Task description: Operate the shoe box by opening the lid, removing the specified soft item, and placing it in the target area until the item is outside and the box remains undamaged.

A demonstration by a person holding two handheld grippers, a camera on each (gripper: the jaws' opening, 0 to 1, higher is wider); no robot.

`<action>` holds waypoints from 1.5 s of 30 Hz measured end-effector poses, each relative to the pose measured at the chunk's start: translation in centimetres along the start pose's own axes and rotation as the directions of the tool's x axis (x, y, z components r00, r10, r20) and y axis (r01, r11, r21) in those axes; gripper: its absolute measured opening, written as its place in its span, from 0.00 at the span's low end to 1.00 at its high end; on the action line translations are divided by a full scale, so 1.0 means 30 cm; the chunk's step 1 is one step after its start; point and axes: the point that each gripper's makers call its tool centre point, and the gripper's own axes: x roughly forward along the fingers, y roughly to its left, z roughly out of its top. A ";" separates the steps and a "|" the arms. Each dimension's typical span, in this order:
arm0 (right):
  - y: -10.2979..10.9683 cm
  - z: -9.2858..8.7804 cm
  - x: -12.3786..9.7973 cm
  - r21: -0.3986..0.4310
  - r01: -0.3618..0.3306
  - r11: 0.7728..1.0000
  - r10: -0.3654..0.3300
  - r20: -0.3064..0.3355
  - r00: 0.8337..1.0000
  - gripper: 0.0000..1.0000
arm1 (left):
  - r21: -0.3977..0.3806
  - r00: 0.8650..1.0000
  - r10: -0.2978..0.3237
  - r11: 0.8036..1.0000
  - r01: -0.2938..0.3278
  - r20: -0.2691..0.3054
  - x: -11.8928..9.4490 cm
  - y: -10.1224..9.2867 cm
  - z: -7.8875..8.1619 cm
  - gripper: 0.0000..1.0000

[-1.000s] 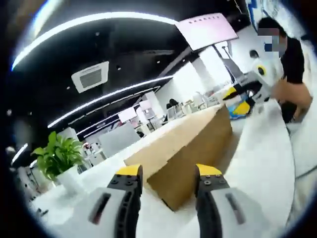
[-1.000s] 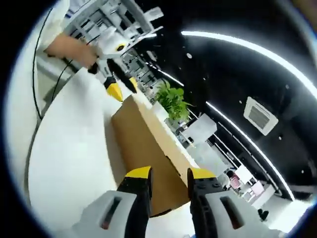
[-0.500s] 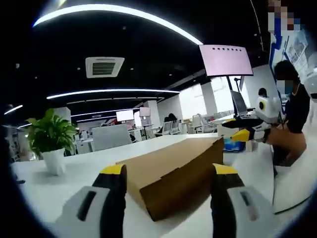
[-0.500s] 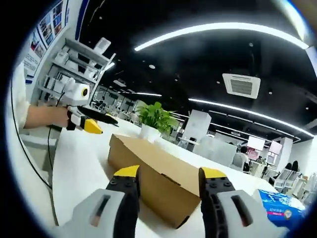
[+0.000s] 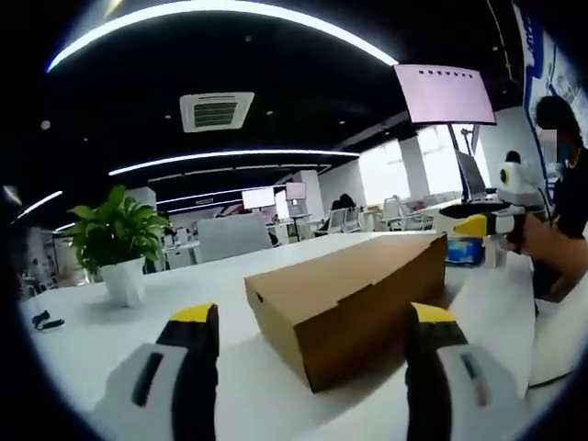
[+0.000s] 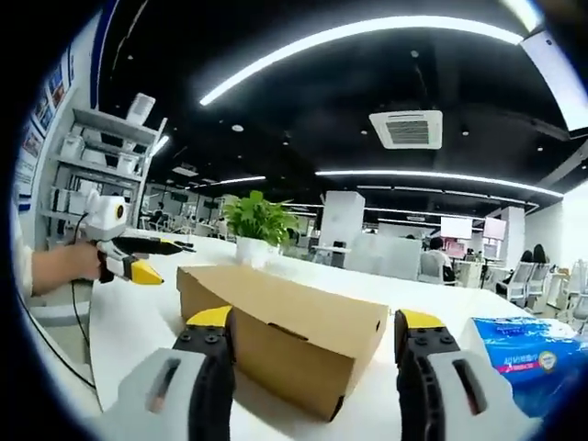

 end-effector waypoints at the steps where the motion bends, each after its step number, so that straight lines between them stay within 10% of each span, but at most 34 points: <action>1: -0.003 -0.013 0.004 0.007 0.010 1.000 -0.010 -0.018 1.000 0.76 | -0.017 1.000 0.004 1.000 -0.004 0.003 0.002 0.000 -0.001 0.85; 18: 0.025 -0.114 0.097 0.054 -0.077 0.996 0.083 -0.119 0.989 0.84 | -0.048 0.996 -0.020 0.999 0.016 -0.085 0.063 -0.011 -0.099 0.79; 45: 0.041 -0.168 0.128 0.076 -0.120 0.990 0.130 -0.144 0.981 0.84 | -0.017 0.996 0.030 0.999 -0.031 -0.081 0.100 0.013 -0.093 0.72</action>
